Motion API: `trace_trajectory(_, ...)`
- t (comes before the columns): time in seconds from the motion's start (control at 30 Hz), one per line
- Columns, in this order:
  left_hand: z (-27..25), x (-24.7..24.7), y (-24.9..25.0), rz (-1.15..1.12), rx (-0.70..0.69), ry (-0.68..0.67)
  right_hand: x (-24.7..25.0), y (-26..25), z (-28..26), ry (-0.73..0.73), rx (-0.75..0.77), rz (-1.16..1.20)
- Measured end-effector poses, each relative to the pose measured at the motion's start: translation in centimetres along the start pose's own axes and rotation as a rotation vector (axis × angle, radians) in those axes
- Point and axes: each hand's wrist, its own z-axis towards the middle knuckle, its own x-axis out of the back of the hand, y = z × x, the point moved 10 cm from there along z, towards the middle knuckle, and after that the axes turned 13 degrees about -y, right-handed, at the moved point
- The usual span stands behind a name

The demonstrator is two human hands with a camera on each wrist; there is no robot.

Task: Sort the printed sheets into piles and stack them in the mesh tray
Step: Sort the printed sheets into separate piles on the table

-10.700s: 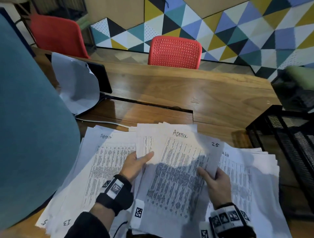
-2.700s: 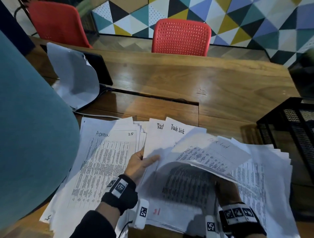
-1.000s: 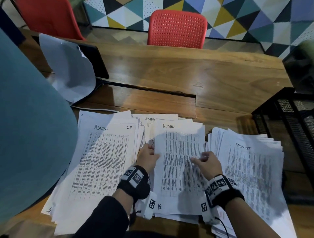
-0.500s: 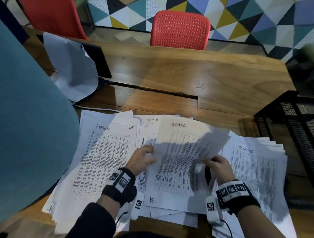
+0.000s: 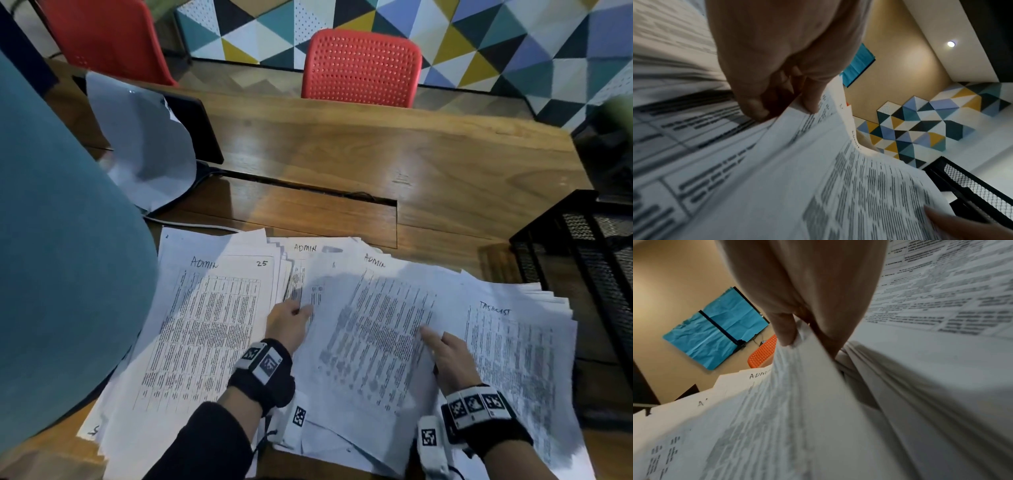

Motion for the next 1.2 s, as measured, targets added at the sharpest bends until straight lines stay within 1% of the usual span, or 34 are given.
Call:
trace_trajectory(0.07, 0.2, 0.5, -0.1, -0.051, 0.001, 0.020, -0.1, 0.0, 0.0, -0.019, 0.024, 0.079)
trace_trajectory(0.13, 0.4, 1.0, -0.1, -0.098, 0.009, 0.033, -0.2, 0.3, -0.1, -0.040, -0.004, 0.162)
trace_trajectory(0.17, 0.7, 1.0, -0.2, -0.136, 0.021, 0.013, -0.1, 0.5, -0.1, -0.041, -0.022, 0.191)
trace_trajectory(0.2, 0.9, 0.9, 0.0, -0.169, 0.017, -0.012, 0.0, 0.6, -0.1, -0.042, -0.032, 0.211)
trace_trajectory(0.33, 1.6, -0.4, 0.1, -0.327, -0.008, -0.198, 0.7, 1.6, 0.8, 0.028, -0.092, 0.228)
trace_trajectory(0.4, 1.1, -1.2, 0.9, -0.368, -0.026, -0.278, 0.3, 1.6, 1.2, 0.017, -0.092, 0.264)
trace_trajectory(0.47, 0.9, -1.3, 1.4, -0.368, -0.038, -0.310, -0.2, 0.9, 1.6, -0.020, -0.057, 0.282)
trace_trajectory(0.53, 0.6, -0.9, 2.0, -0.358, -0.068, -0.291, -0.9, 0.5, 1.9, -0.087, -0.034, 0.251)
trace_trajectory(0.6, 0.4, -0.4, 2.2, -0.363, -0.072, -0.250, -1.0, 0.5, 2.0, -0.112, -0.032, 0.229)
trace_trajectory(0.7, 0.2, 0.4, 2.0, -0.376, -0.037, -0.187, -1.5, 0.1, 1.6, -0.161, -0.031, 0.219)
trace_trajectory(0.77, 0.2, 0.4, 1.4, -0.425, -0.004, -0.189, -1.3, -0.2, 1.1, -0.119, -0.016, 0.229)
trace_trajectory(0.87, -0.7, 0.8, 1.3, -0.487, 0.021, -0.132, -0.7, 0.2, 0.5, -0.066, 0.017, 0.301)
trace_trajectory(0.97, -1.3, -0.1, 1.8, -0.439, 0.017, -0.201, -0.2, 0.4, -0.2, -0.042, 0.016, 0.260)
trace_trajectory(1.0, -1.6, -0.5, 2.2, -0.408, -0.010, -0.250, -0.4, 0.3, -0.4, -0.047, 0.012, 0.230)
trace_trajectory(1.07, -2.5, -2.2, 4.0, -0.323, -0.107, -0.399, -1.0, -0.1, -0.6, -0.062, 0.026, 0.223)
trace_trajectory(1.1, -3.3, -2.7, 5.1, -0.257, -0.164, -0.436, -1.1, -0.1, -0.5, -0.060, 0.032, 0.245)
trace_trajectory(1.13, -3.8, -3.0, 5.8, -0.201, -0.200, -0.441, -1.2, 0.1, -0.2, -0.055, 0.024, 0.270)
trace_trajectory(1.2, -4.2, -3.7, 6.0, -0.176, -0.220, -0.431, -1.4, 0.2, 0.1, -0.055, -0.003, 0.301)
